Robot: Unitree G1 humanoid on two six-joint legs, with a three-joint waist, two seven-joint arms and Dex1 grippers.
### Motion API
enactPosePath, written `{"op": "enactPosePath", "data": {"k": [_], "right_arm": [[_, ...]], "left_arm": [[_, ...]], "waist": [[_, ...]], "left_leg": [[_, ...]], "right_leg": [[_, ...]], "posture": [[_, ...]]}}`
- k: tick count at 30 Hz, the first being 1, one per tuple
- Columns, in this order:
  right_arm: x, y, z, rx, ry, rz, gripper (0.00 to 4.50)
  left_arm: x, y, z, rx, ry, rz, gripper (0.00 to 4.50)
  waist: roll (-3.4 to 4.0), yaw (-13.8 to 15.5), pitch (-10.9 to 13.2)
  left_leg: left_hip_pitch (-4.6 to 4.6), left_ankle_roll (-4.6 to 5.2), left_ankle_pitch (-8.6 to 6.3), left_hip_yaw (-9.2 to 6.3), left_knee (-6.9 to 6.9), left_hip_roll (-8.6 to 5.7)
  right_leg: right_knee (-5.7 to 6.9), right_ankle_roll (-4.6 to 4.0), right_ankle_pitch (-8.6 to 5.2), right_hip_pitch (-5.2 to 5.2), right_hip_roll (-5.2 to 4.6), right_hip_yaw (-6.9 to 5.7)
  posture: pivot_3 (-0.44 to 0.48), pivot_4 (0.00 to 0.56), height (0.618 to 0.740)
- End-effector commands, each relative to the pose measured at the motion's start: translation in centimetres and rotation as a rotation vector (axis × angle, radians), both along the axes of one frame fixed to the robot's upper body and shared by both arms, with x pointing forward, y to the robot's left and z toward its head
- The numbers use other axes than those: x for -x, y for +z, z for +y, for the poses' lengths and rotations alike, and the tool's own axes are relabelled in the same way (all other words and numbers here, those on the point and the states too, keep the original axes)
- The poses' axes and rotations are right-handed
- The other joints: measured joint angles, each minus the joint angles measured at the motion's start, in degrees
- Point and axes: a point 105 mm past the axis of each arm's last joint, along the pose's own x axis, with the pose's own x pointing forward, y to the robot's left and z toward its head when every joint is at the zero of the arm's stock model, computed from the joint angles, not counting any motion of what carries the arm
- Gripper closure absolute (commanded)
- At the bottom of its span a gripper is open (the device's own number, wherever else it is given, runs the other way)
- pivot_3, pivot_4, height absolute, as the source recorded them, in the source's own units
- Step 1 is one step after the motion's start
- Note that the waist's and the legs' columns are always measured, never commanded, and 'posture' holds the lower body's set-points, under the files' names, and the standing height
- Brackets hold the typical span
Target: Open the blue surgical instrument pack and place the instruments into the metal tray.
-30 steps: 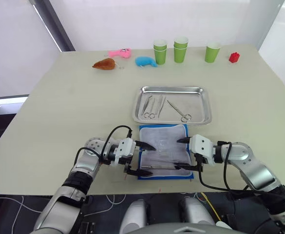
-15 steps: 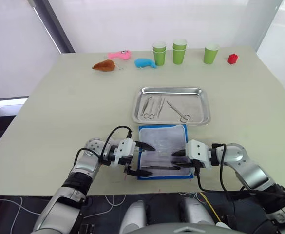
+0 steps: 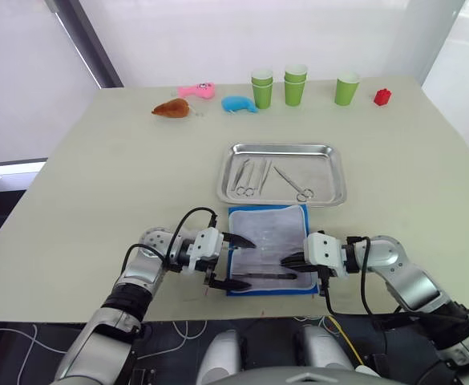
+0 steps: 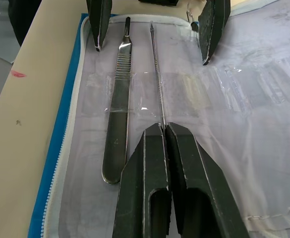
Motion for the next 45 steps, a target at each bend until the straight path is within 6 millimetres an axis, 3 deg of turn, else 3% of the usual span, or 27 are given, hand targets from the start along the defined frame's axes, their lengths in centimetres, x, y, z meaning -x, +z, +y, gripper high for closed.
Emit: {"op": "enactPosePath", "data": {"k": [1, 18, 28, 33, 36, 39, 45], "right_arm": [[-0.3, 1.2, -0.6, 0.027, -0.016, -0.029, 4.45], [-0.2, 5.6, -0.7, 0.150, -0.018, -0.097, 4.45], [0.4, 5.7, -2.5, 0.184, -0.030, -0.071, 4.45], [0.4, 5.6, -1.9, 0.096, -0.051, -0.044, 4.45], [0.8, 4.8, -1.6, 0.052, -0.061, 0.012, 3.75], [0.6, 4.2, -1.3, 0.009, -0.081, -0.002, 2.54], [0.1, 2.3, -1.4, -0.030, -0.127, 0.014, 2.44]], "left_arm": [[3.7, -6.1, 1.0, -0.171, 0.002, 0.245, 0.00], [3.6, -6.2, 0.7, -0.164, 0.005, 0.244, 0.00], [3.7, -6.2, 0.8, -0.162, 0.009, 0.246, 0.00], [3.7, -6.2, 0.6, -0.160, 0.006, 0.247, 0.00], [3.7, -6.2, 0.6, -0.159, 0.006, 0.246, 0.00], [3.7, -6.2, 0.6, -0.159, 0.004, 0.246, 0.00], [3.7, -6.2, 0.6, -0.161, 0.004, 0.248, 0.00]], "waist": [[0.00, 0.00, 0.00], [0.12, 0.12, 0.07], [0.15, 0.22, 0.06], [0.15, 0.17, 0.06], [0.15, 0.25, 0.06], [0.16, 0.24, 0.06], [0.16, 0.23, 0.06]], "left_leg": [[0.00, 0.00, 0.00, 0.00, 0.00, 0.00], [-0.15, -0.01, 0.00, -0.10, -0.05, 0.08], [-0.37, 0.00, 0.00, -0.31, -0.06, 0.03], [-0.38, 0.00, 0.00, -0.38, -0.06, -0.01], [-0.41, 0.00, 0.00, -0.42, -0.06, -0.04], [-0.44, 0.00, 0.00, -0.44, -0.06, -0.05], [-0.43, 0.00, 0.00, -0.48, -0.06, -0.11]], "right_leg": [[-0.01, 0.00, 0.00, 0.00, 0.00, 0.00], [-0.18, 0.01, 0.00, -0.08, -0.12, -0.10], [-0.32, 0.01, 0.00, -0.14, -0.16, -0.34], [-0.33, 0.01, 0.00, -0.13, -0.16, -0.41], [-0.37, 0.01, 0.00, -0.11, -0.16, -0.46], [-0.42, 0.02, 0.00, -0.09, -0.18, -0.49], [-0.42, 0.02, 0.00, -0.05, -0.18, -0.52]], "posture": [[0.000, 0.150, 0.740], [0.000, 0.150, 0.740], [0.000, 0.150, 0.740], [0.000, 0.150, 0.740], [0.000, 0.150, 0.740], [0.000, 0.150, 0.740], [0.000, 0.150, 0.740]]}}
